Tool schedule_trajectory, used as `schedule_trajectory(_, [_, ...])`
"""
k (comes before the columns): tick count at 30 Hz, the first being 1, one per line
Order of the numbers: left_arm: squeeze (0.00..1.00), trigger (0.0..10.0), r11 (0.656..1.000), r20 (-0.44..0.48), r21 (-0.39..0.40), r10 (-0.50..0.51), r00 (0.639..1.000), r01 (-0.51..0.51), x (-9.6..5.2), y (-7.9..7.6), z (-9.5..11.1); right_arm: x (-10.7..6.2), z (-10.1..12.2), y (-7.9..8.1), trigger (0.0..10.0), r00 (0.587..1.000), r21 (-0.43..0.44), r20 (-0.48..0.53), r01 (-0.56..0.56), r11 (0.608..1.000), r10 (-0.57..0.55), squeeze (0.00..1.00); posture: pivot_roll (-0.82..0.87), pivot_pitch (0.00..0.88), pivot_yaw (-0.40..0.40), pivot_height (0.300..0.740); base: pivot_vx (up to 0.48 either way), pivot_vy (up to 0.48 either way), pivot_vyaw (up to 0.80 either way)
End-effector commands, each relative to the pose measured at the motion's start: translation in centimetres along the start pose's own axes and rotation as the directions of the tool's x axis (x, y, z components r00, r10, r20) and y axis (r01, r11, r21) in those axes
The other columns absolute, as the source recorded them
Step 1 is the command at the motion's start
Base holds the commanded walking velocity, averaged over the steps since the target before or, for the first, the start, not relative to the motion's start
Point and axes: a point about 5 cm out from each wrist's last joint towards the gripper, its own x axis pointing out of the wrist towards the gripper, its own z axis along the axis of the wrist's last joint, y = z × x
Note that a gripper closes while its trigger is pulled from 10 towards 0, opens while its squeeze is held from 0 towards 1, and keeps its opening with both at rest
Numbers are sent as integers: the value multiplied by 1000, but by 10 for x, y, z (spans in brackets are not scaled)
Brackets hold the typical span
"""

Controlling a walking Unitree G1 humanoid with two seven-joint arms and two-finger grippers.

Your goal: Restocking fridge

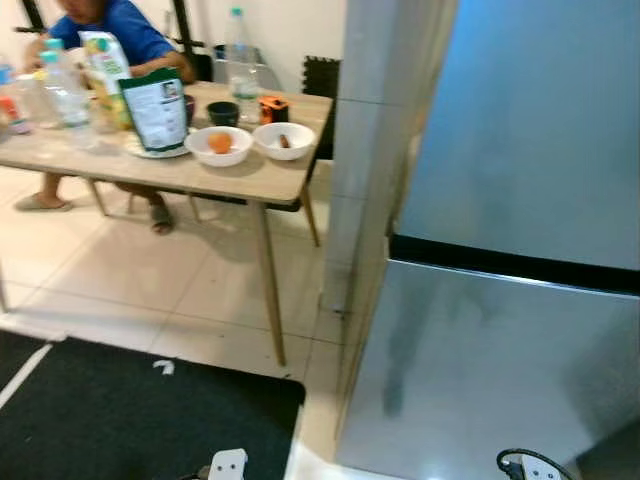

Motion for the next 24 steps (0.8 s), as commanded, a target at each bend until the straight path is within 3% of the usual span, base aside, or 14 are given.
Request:
schedule_trajectory(1, [0, 10000, 1000, -26, 6, -6, 1000, 6, 0, -2, -5, 0, 0, -1, 10000, 1000, 0, -2, 4, 1000, -4, 0, -51, 9, -70, 740, 0, 0, 800])
schedule_trajectory(24, [0, 10000, 1000, -34, 13, 1, 999, -1, -1, -1, -8, -1, -3, 0, 10000, 1000, 15, -5, -21, 1000, 21, 0, -51, 17, -64, 740, 0, 0, 800])
